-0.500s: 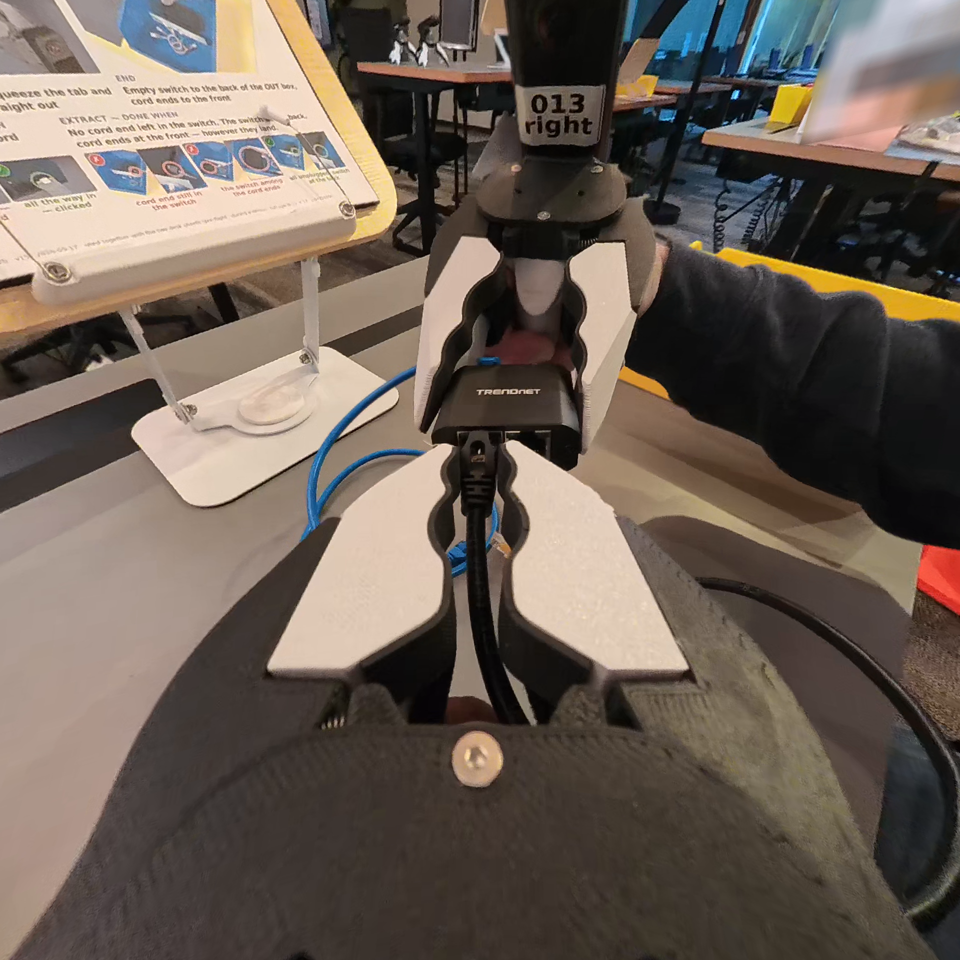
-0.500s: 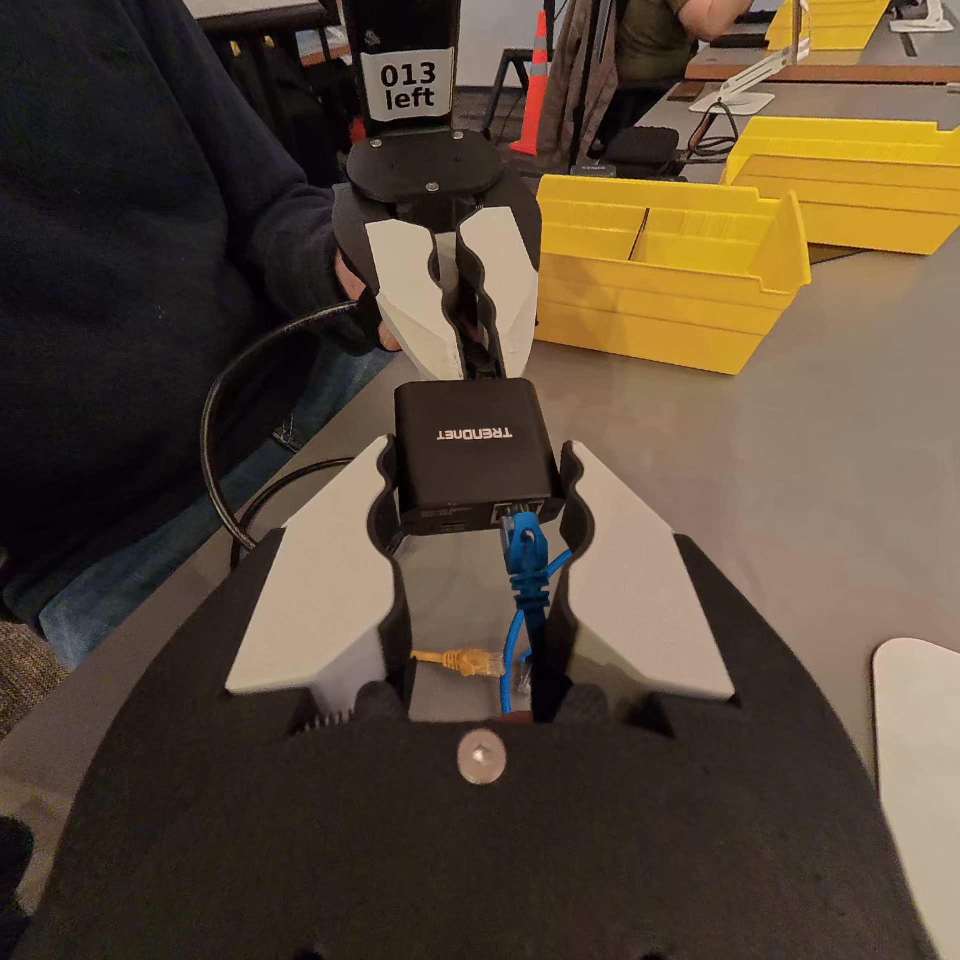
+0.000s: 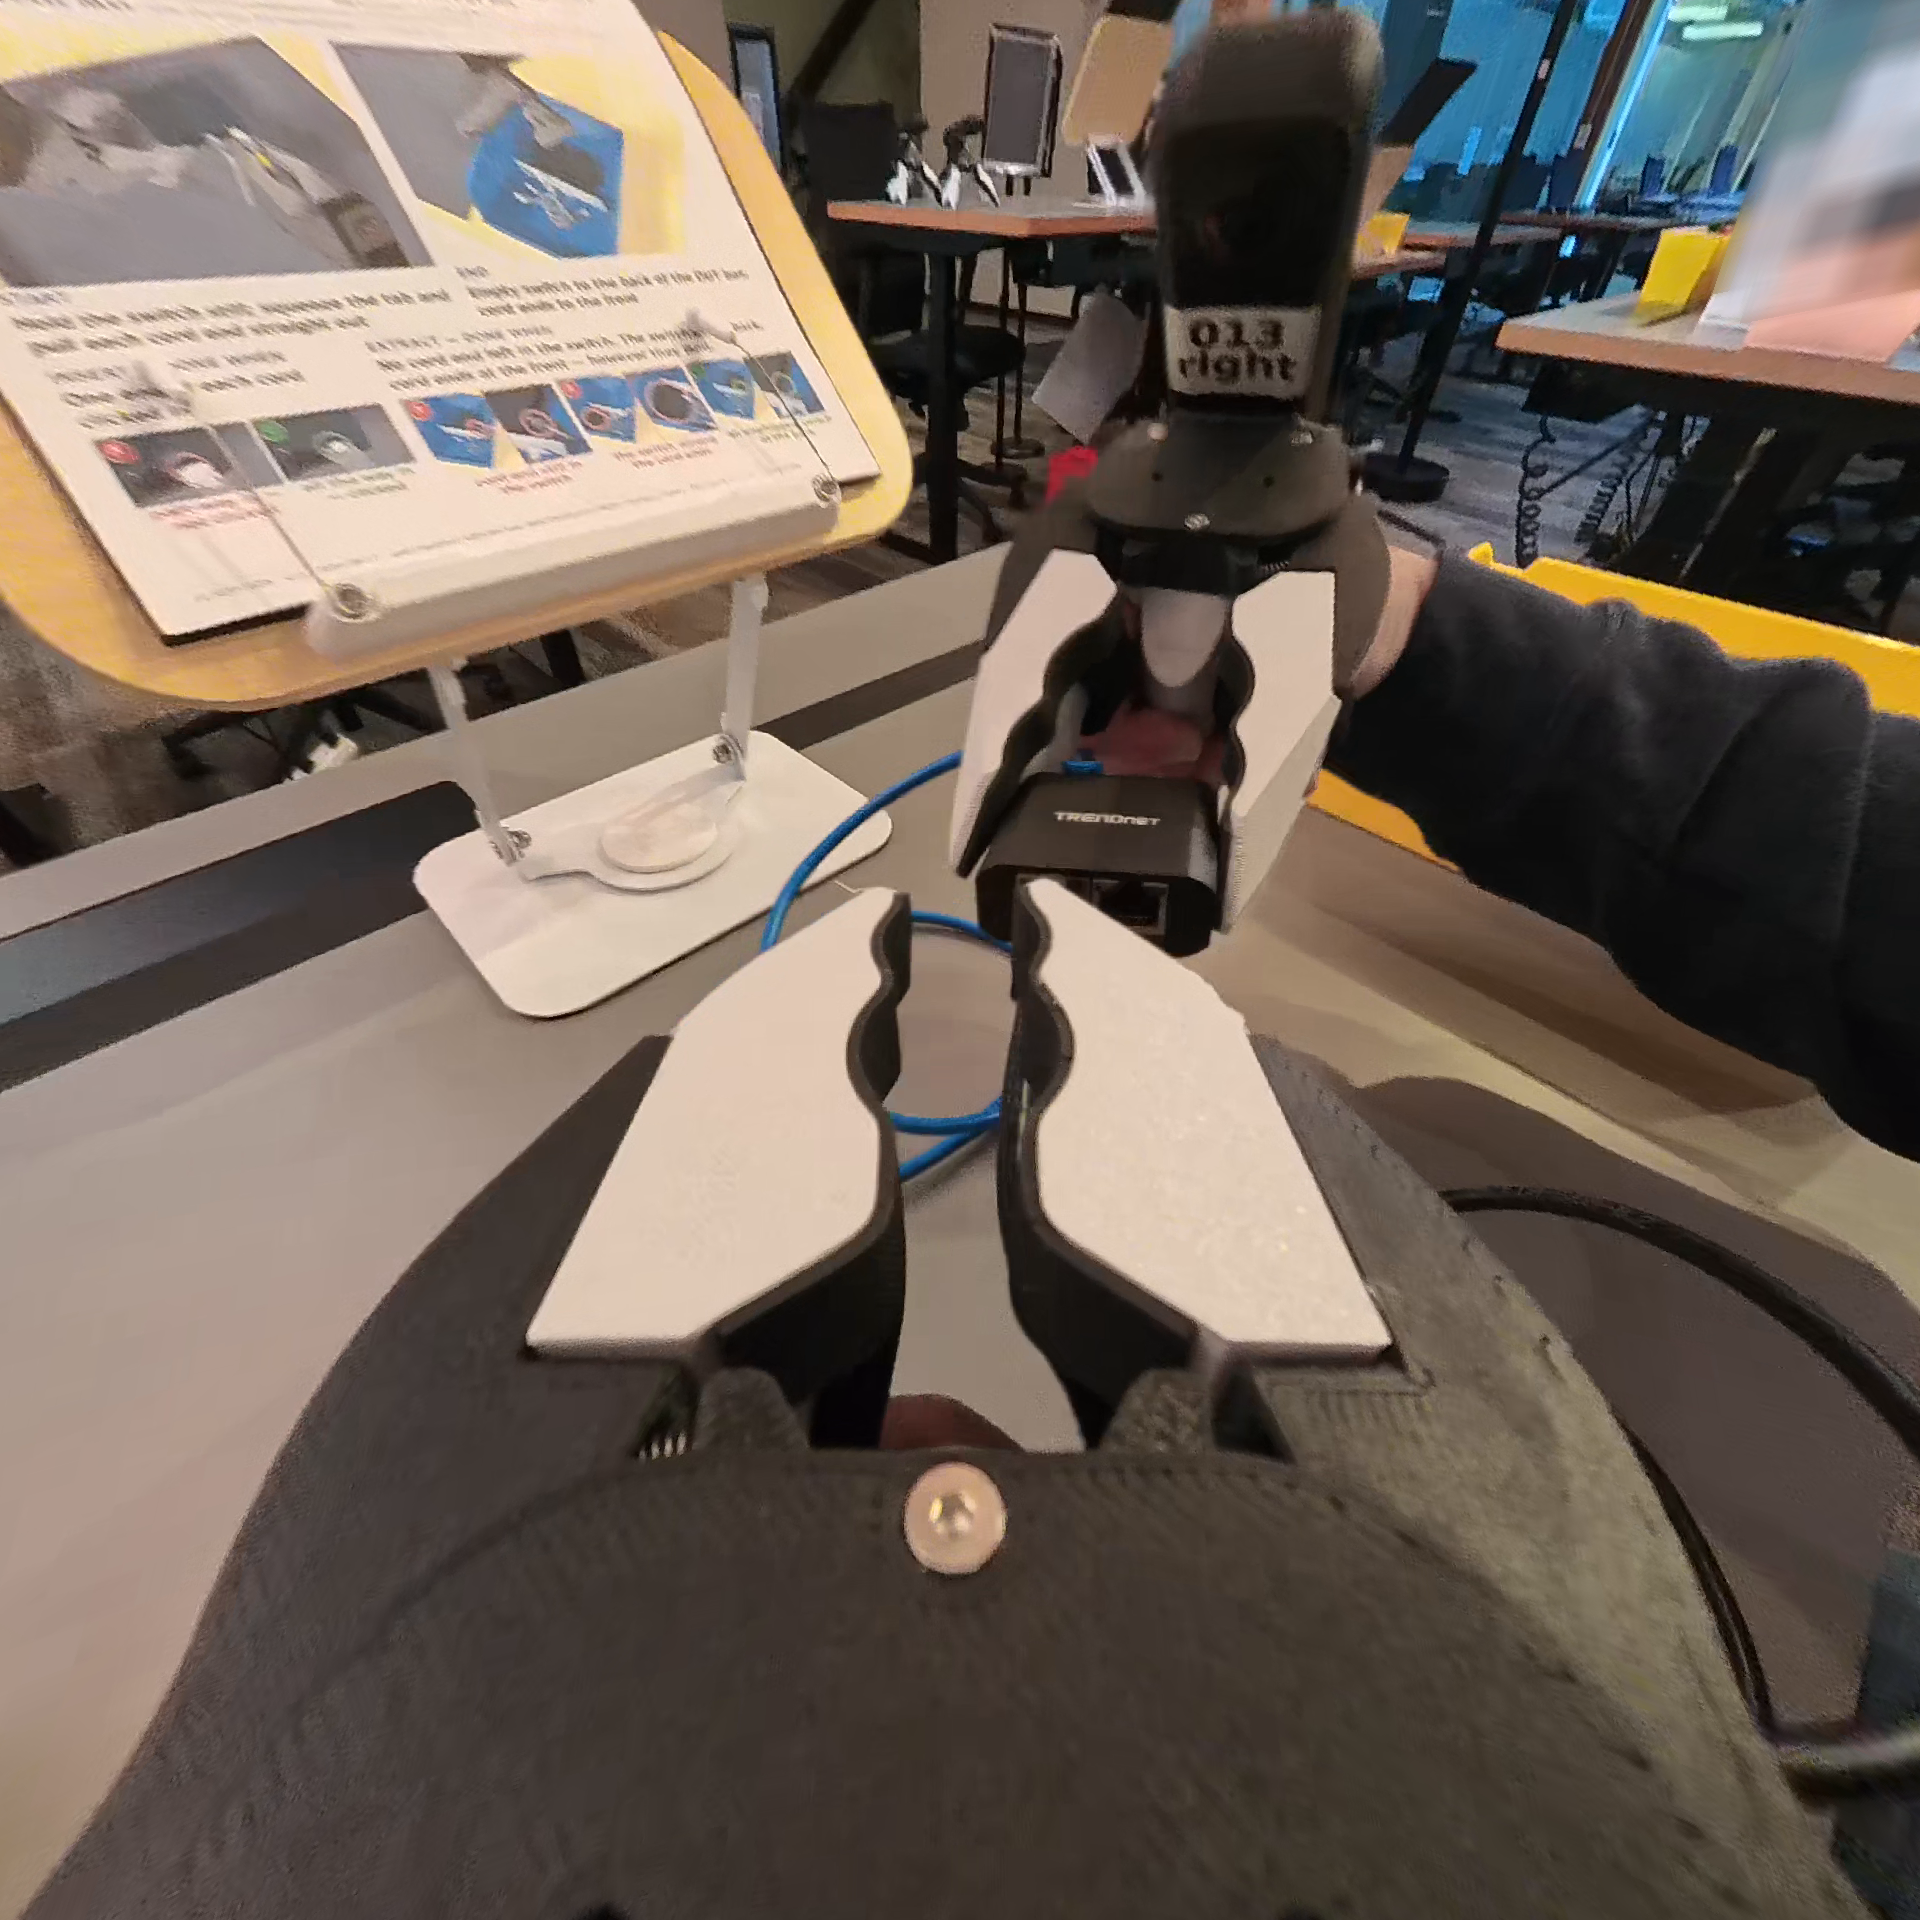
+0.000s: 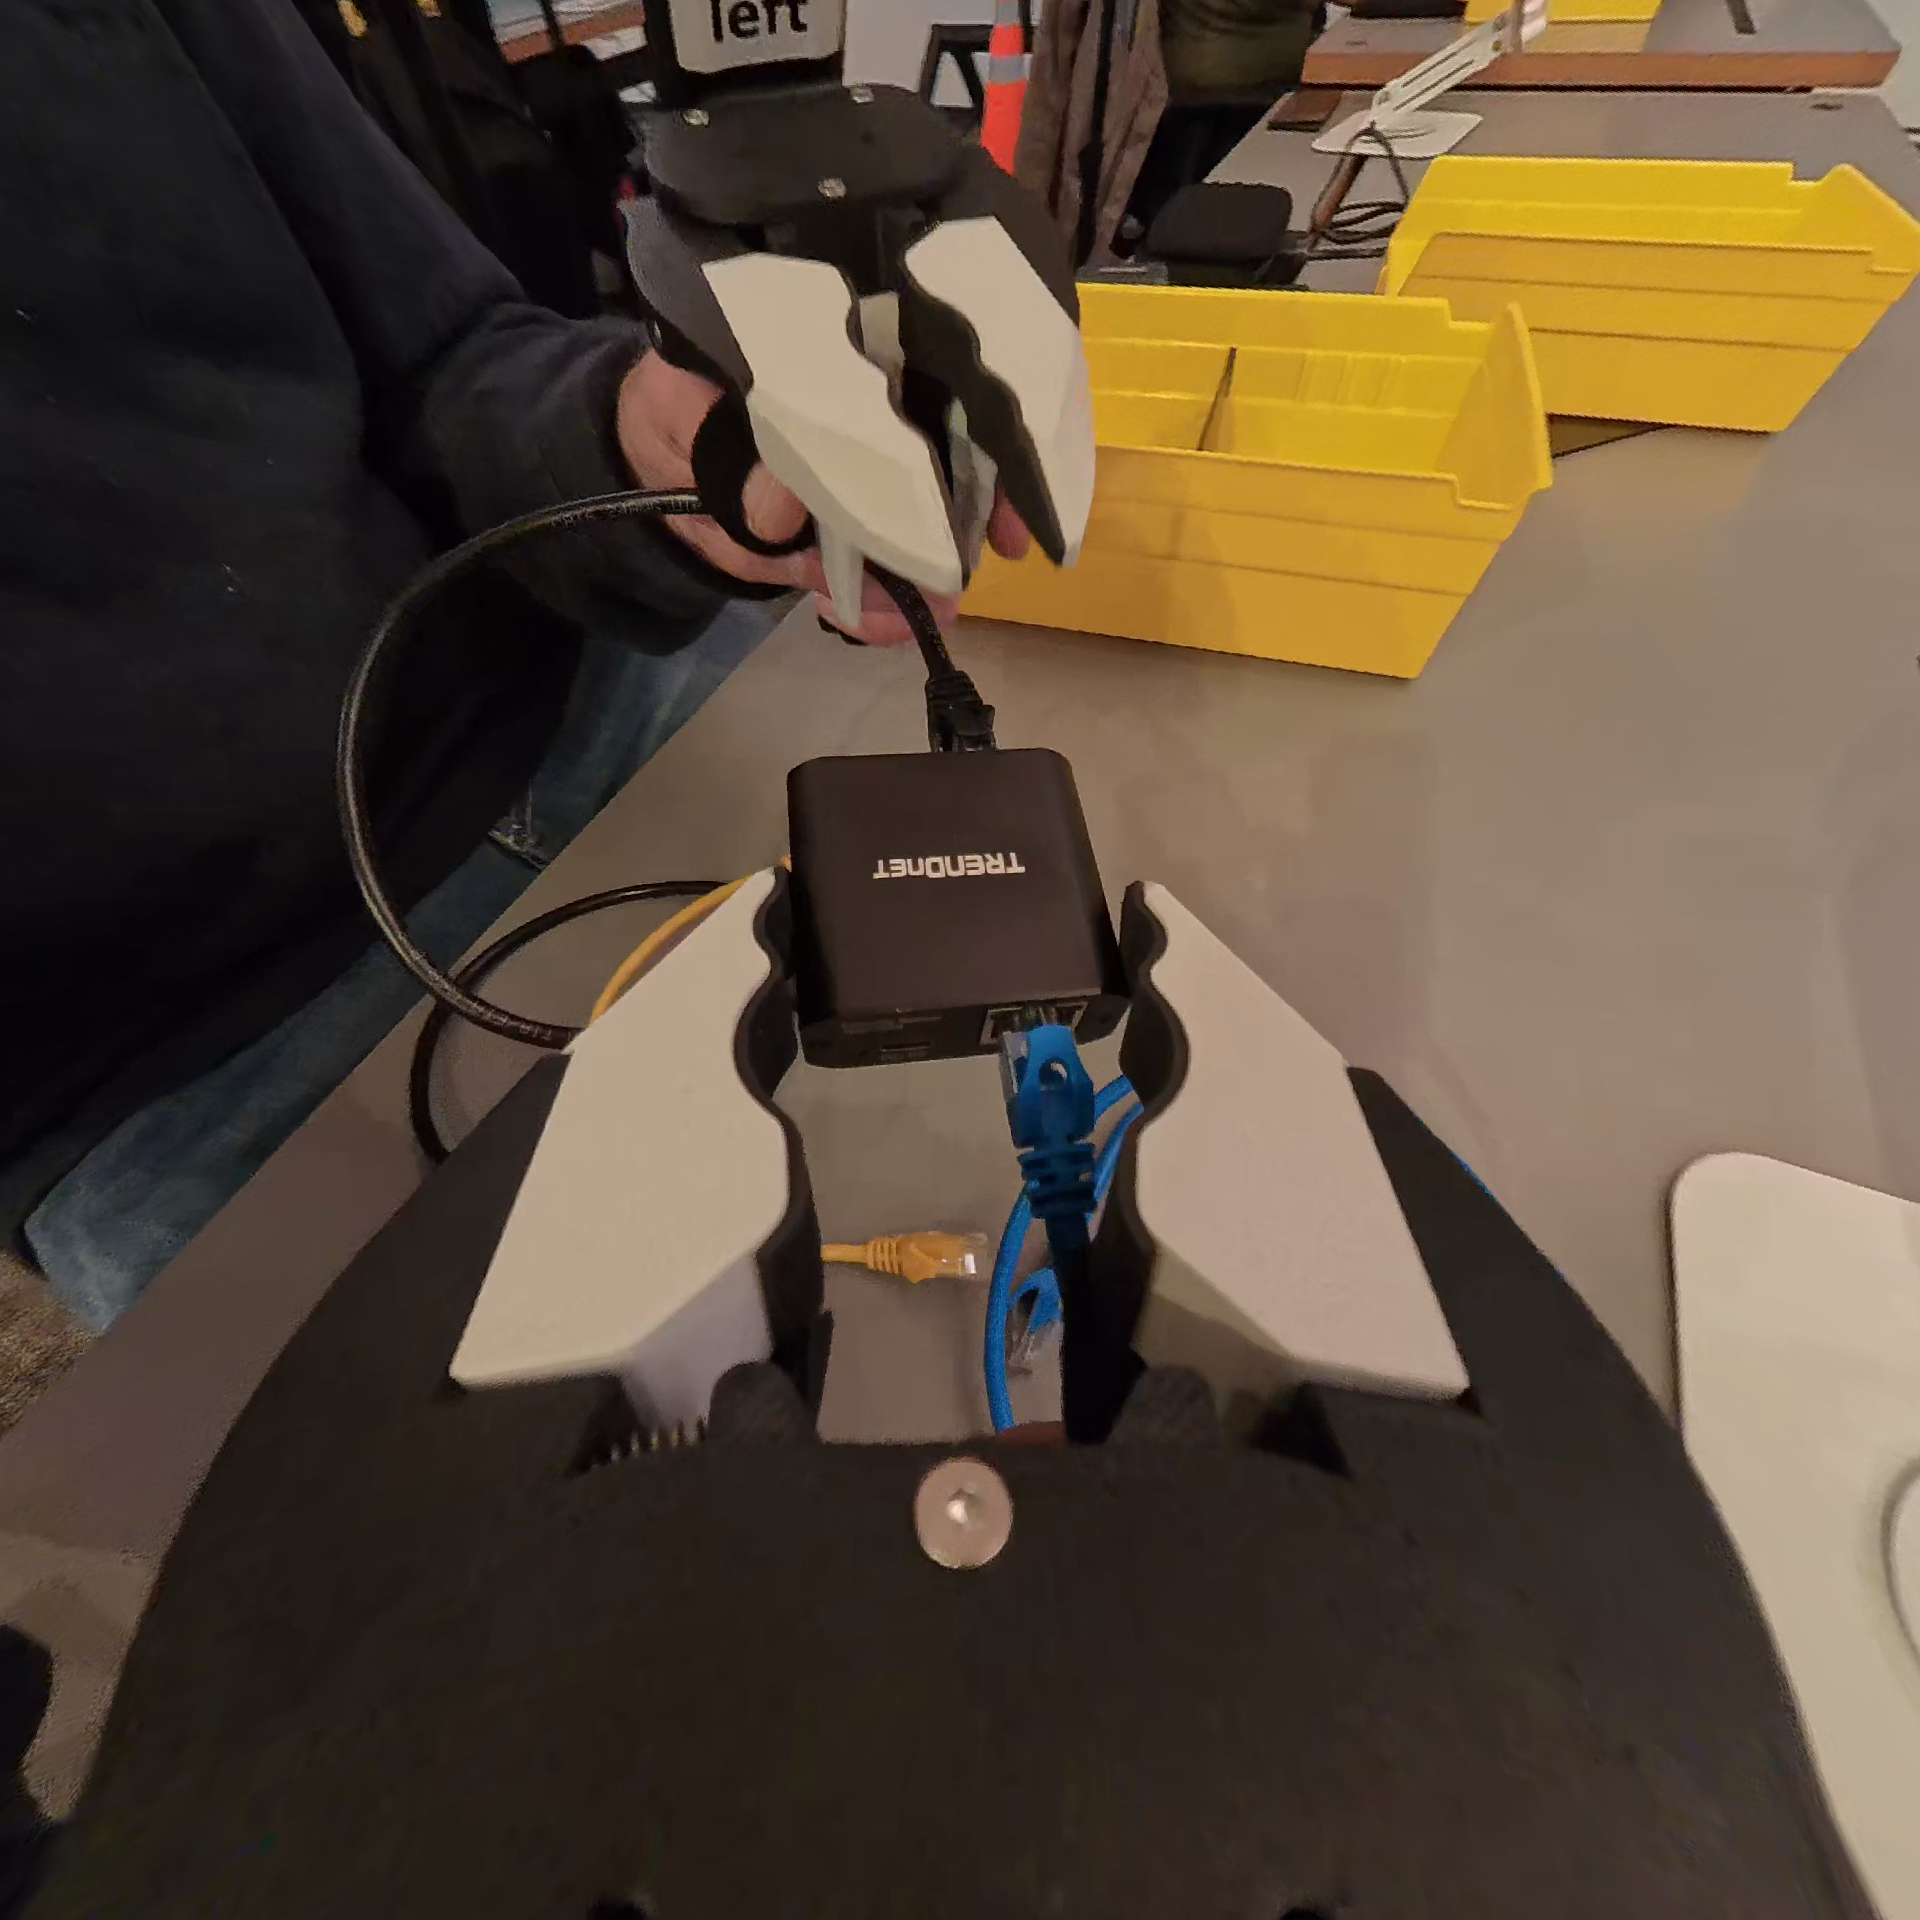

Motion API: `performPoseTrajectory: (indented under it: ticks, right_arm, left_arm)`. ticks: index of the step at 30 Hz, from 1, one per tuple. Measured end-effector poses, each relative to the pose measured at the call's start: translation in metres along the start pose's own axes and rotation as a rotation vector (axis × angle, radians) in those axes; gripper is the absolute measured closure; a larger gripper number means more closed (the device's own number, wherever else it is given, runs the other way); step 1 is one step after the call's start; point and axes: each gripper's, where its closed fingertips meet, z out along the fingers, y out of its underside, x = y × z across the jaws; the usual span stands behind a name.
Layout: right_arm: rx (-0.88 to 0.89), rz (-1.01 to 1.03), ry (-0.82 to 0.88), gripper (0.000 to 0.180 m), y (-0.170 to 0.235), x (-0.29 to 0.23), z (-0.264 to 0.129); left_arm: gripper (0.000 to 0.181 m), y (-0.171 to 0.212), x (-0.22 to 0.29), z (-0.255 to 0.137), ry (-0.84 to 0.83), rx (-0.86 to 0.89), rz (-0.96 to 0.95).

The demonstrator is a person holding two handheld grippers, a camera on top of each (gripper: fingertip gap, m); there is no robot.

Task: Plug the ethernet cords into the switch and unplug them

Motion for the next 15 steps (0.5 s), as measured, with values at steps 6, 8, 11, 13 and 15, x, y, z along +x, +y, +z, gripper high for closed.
performPoseTrajectory:
  ticks: [6, 8, 11, 13, 15]
  right_arm:
    - [-0.041, -0.013, 0.133, 0.118, 0.002, 0.01, -0.014]
    - [-0.05, -0.01, 0.177, 0.118, 0.003, 0.013, -0.019]
    - [-0.078, 0.009, 0.246, 0.118, 0.011, 0.019, -0.026]
    - [-0.116, 0.026, 0.294, 0.118, 0.017, 0.022, -0.029]
    - [-0.128, 0.035, 0.328, 0.118, 0.021, 0.025, -0.031]
  left_arm:
    - [0.163, -0.012, -0.021, -0.027, -0.034, 0.057, -0.017]
    - [0.163, -0.01, -0.03, -0.037, -0.057, 0.056, -0.018]
    - [0.163, -0.005, -0.041, -0.051, -0.081, 0.048, -0.025]
    - [0.163, -0.009, -0.041, -0.061, -0.077, 0.051, -0.013]
    - [0.163, -0.017, -0.032, -0.067, -0.048, 0.058, 0.016]
